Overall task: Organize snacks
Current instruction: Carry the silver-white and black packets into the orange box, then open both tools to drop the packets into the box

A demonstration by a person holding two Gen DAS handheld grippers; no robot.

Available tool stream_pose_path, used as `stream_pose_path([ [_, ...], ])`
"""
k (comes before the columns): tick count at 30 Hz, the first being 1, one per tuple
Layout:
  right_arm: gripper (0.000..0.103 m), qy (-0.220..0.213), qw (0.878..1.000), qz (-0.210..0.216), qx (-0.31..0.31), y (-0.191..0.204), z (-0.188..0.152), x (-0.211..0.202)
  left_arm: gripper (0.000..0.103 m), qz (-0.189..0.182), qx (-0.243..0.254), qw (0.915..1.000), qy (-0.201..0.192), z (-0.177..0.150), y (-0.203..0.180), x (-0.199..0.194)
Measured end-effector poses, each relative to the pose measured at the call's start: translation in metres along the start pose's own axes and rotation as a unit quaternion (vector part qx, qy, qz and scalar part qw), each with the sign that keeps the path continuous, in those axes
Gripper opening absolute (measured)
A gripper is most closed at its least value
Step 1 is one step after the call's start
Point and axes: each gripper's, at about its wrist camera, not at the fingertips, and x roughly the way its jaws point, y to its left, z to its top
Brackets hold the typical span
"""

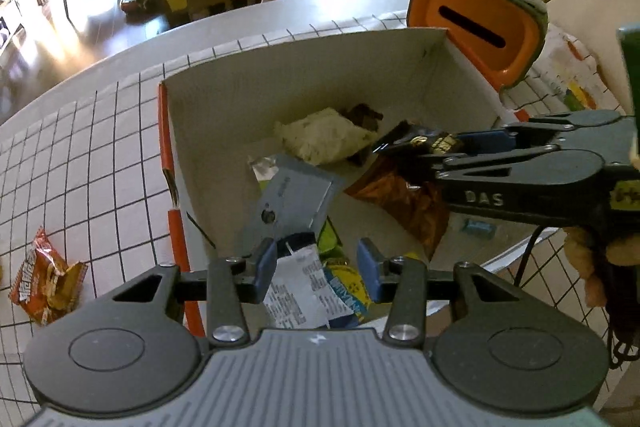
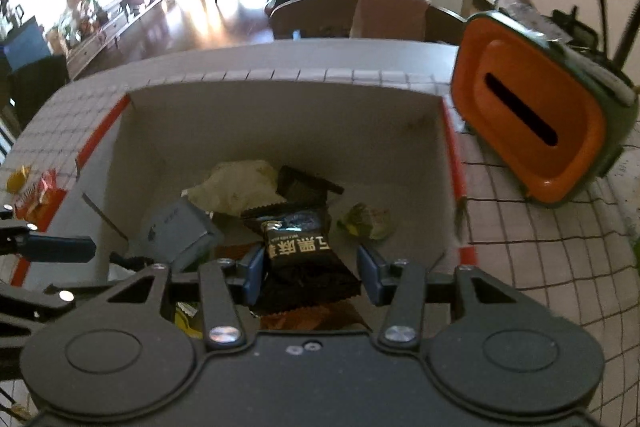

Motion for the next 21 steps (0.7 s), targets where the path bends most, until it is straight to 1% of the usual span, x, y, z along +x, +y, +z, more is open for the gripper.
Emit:
stream_pose_path([
  [4,0.05,0.001,1.0,0.007,-0.002,0.0,-0.002,-0.003,0.044,-0.002,0.005,1.0,-0.003,-0.003,-0.002,-0.002],
  [9,0.053,-0.012,1.0,0.016,0.01,-0.005,-0.001,-0.017,0.044,-0.007,0.009,0.9999,-0.012,-0.006,-0.004,-0.01],
  [12,0.064,-0.023,1.0,0.019,0.006,-0.006,-0.001,-0.026,0.044,-0.01,0.009,0.9997,-0.019,-0.01,-0.004,-0.017],
  [19,0.065,-0.038,0.998,0.05,0.002,0.001,-0.008,-0.059,0.044,-0.024,0.006,0.999,-0.037,-0.017,0.001,-0.039],
  [21,0.068,-0.043,0.998,0.055,0.002,0.005,-0.01,-0.066,0.044,-0.028,0.006,0.9986,-0.044,-0.019,0.003,-0.046],
])
